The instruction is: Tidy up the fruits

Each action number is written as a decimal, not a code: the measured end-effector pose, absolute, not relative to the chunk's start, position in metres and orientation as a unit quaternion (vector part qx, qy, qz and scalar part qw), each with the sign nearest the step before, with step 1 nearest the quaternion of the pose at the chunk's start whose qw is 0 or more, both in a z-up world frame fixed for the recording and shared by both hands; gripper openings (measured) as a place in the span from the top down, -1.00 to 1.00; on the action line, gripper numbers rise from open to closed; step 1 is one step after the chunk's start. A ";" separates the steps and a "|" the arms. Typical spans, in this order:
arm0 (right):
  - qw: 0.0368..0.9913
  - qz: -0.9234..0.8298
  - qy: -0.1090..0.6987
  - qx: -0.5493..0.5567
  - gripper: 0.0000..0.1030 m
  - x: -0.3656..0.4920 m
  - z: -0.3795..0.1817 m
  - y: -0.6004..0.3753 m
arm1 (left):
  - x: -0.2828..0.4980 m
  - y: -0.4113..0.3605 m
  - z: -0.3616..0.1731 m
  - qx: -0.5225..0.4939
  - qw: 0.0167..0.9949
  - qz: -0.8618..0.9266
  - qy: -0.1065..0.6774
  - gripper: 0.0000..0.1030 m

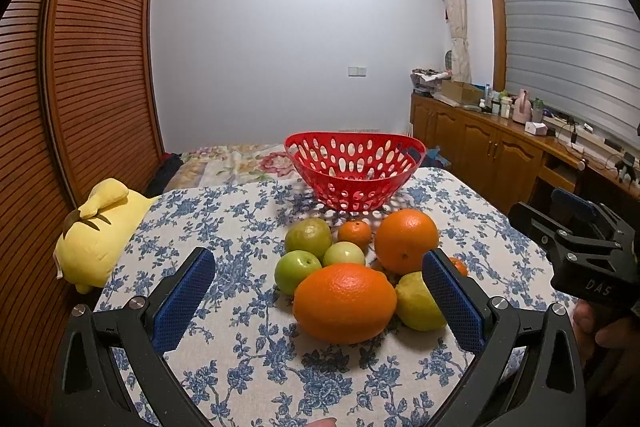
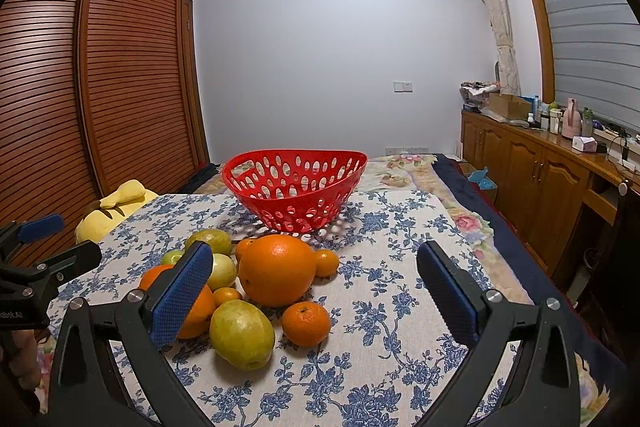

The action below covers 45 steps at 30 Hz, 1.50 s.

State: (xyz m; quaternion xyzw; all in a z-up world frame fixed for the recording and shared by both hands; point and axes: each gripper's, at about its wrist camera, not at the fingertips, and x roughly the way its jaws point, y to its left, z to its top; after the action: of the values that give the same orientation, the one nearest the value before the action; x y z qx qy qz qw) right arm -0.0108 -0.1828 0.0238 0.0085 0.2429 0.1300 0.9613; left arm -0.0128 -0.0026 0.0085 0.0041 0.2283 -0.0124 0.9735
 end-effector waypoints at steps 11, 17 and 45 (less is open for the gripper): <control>0.961 0.130 0.243 0.008 -0.99 -0.011 0.024 -0.183 | -0.014 -0.004 0.008 0.005 0.974 -0.013 0.226 -1.00; 0.962 0.129 0.242 0.009 -0.99 -0.011 0.025 -0.181 | -0.015 -0.006 0.008 0.006 0.974 -0.014 0.225 -1.00; 0.946 0.164 0.279 0.004 -0.94 -0.005 -0.001 -0.171 | 0.000 0.002 -0.020 -0.006 0.962 -0.013 0.273 -1.00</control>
State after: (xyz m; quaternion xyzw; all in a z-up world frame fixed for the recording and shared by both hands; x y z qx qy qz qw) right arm -0.0045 -0.1708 -0.0007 0.0040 0.2790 0.1637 0.9462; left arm 0.0000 0.0021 -0.0205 -0.0063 0.2732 -0.0135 0.9619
